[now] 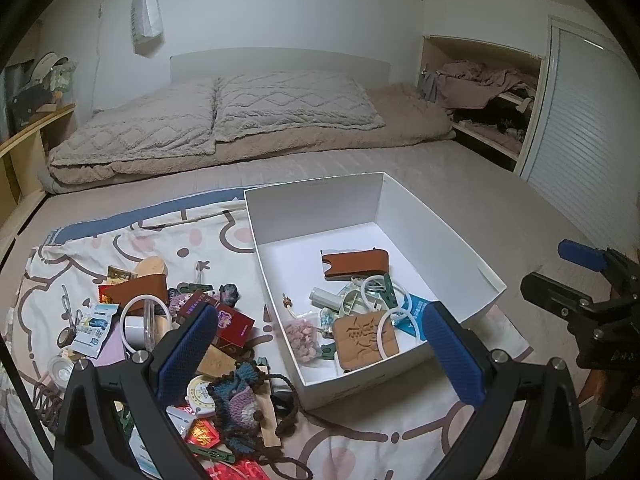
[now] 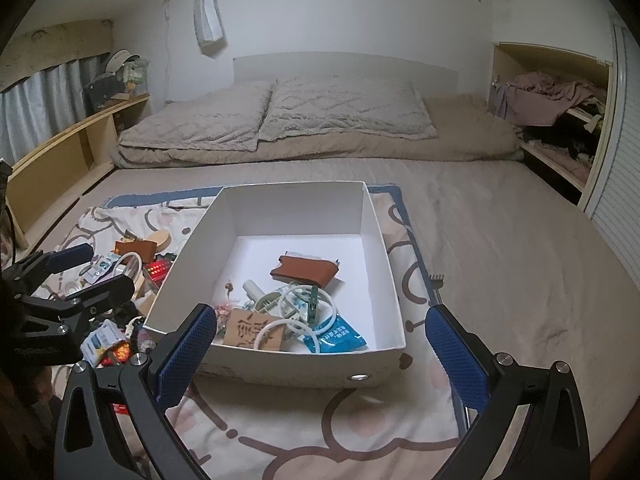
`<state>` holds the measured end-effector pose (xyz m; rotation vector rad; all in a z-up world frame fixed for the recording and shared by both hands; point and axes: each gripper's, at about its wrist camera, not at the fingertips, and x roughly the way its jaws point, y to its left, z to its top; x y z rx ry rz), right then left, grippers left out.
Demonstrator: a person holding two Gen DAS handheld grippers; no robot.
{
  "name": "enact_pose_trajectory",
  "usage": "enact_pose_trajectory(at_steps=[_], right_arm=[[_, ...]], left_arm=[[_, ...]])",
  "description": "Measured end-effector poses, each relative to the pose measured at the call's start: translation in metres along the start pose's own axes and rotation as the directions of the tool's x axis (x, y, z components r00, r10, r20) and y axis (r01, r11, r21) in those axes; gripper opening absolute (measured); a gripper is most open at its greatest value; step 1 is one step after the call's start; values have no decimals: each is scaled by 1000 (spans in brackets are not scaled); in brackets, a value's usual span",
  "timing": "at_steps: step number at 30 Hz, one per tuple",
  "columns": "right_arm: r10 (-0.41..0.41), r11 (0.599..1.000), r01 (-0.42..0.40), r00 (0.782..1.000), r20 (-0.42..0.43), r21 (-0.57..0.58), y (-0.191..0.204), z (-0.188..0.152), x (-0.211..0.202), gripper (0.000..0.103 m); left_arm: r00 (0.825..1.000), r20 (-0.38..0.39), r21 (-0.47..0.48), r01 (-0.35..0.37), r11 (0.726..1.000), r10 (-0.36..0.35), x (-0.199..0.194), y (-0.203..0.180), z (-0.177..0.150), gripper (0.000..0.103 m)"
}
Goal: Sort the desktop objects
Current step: 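Withdraw both tools up and back from the white box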
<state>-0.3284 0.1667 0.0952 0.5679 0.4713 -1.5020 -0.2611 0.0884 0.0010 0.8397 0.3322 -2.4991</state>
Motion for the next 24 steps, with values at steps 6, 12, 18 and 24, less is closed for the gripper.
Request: enact_pose_trajectory(at_steps=[6,12,18,24], right_arm=[[0,1000,0,1000,-1,13,-3,1,0,103],[-4,1000,4,1000,-4,16,-4,2,0,103],[-6,1000,6,1000,-10,20,-5,3,1,103],[-6,1000,7,1000,-12,24,-6,3,1,103]], left_arm=[[1000,-3,3,-2,1000,3,1,-3,-1,103],[1000,1,7,-15,1000,15,1,-5,-2,103],[1000,6,7,-20,1000,20,1,-6,-2,103],[1000,7,-1,-29,1000,29,2,-5,-2,103]])
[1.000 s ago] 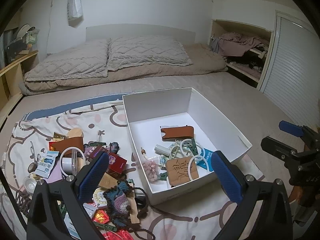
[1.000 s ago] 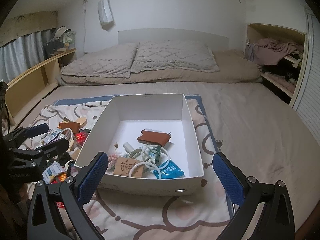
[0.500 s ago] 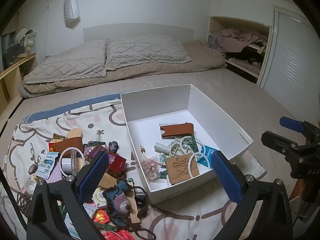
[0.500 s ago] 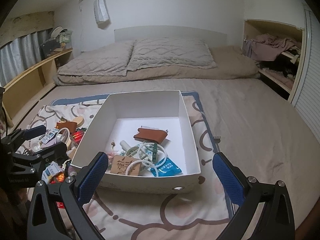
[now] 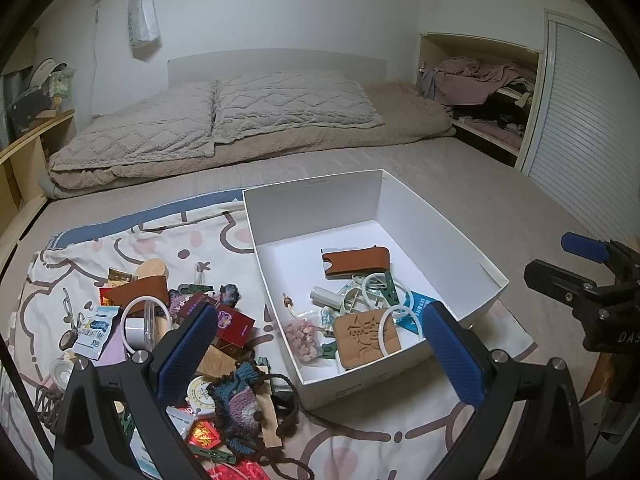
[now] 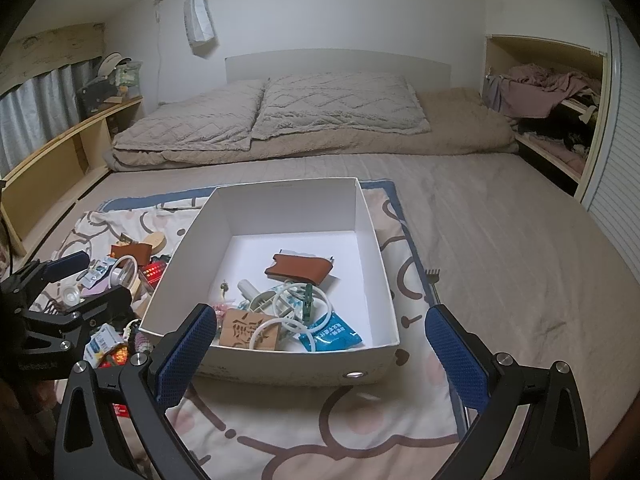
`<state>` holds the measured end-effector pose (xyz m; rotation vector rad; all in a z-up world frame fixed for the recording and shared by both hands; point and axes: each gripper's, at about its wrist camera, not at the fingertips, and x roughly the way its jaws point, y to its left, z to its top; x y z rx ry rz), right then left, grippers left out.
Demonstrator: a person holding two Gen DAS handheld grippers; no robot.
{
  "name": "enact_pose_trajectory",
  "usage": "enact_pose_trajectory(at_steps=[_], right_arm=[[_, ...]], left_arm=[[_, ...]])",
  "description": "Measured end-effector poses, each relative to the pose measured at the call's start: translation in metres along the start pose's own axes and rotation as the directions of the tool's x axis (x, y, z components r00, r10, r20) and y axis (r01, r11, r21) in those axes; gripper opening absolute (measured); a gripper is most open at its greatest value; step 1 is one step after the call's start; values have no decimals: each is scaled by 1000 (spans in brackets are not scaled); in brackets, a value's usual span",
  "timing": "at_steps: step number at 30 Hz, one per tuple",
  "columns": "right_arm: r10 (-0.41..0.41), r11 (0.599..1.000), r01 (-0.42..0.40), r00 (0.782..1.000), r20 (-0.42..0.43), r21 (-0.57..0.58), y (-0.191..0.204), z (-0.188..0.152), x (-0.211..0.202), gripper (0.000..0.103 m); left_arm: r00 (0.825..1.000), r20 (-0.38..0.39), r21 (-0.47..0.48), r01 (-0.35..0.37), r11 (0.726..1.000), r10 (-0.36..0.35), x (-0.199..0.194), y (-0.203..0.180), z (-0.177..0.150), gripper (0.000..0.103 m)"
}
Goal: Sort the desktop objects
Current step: 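Withdraw both tools up and back from the white box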
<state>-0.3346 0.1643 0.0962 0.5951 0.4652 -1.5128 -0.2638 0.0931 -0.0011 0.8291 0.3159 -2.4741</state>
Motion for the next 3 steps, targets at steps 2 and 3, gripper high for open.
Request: enact_pose_trajectory(at_steps=[2,3], right_arm=[[1,1000,-1,1000,-1,0,0,0,0,103],[1,1000,-1,1000,-1,0,0,0,0,103]], left_arm=[[1000,2,0,-3,1000,3,0,0,0,103],[1000,2,0,-3,1000,3,0,0,0,103]])
